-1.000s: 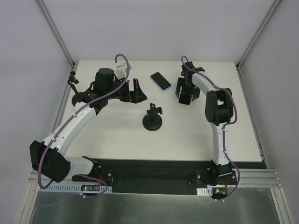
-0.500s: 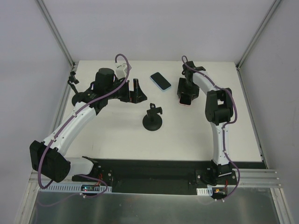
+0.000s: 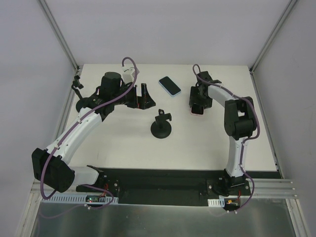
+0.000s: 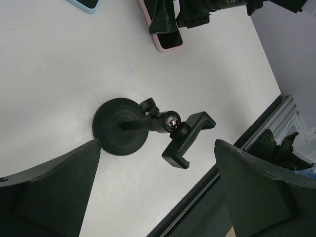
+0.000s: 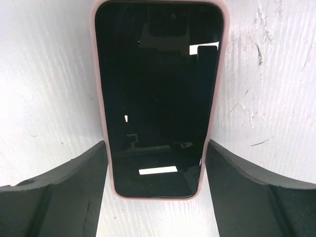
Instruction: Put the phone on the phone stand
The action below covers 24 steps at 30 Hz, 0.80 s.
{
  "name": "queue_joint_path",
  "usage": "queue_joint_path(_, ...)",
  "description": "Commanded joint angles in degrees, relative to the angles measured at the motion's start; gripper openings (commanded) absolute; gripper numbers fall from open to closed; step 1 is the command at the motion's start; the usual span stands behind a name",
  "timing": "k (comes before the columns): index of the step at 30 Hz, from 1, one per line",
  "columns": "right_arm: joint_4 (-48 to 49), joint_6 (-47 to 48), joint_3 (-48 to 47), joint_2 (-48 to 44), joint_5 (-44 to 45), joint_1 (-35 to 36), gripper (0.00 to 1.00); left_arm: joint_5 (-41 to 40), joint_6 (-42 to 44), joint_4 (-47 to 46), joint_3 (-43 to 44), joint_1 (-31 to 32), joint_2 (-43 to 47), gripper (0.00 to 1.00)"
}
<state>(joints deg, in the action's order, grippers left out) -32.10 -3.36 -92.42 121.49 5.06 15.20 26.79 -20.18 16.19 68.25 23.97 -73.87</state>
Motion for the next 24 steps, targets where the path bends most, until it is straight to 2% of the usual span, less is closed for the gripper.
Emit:
queue_joint_path(1, 12.02, 1.42, 5.66, -9.16, -1.72, 0.00, 0.01, 1.52, -0.38, -1.33, -0.13, 0.29, -0.05, 0.97)
queue_joint_path(8, 29.61, -0.24, 19.37, -19.52, -6.62, -0.08, 0.01, 1.87, -0.47, -1.42, -0.13, 0.38, -0.05, 0.97)
queue_joint_path(15, 56.04, -1.83, 35.27, -30.86, -13.23, -0.08, 0.01, 3.53, -0.38, -1.33, 0.13, 0.64, -0.05, 0.93)
queue_joint_path(20, 64.26, -2.01, 44.24, -41.85, -12.71, 1.06, 0.01, 5.20, 0.23, -2.12, 0.22, 1.87, -0.14, 0.92)
queue_joint_path(24, 67.78, 1.05, 47.94, -48.62, -12.36, 5.43, 0.01, 5.21, 1.29, -2.91, -0.22, 3.45, 0.82, 0.84)
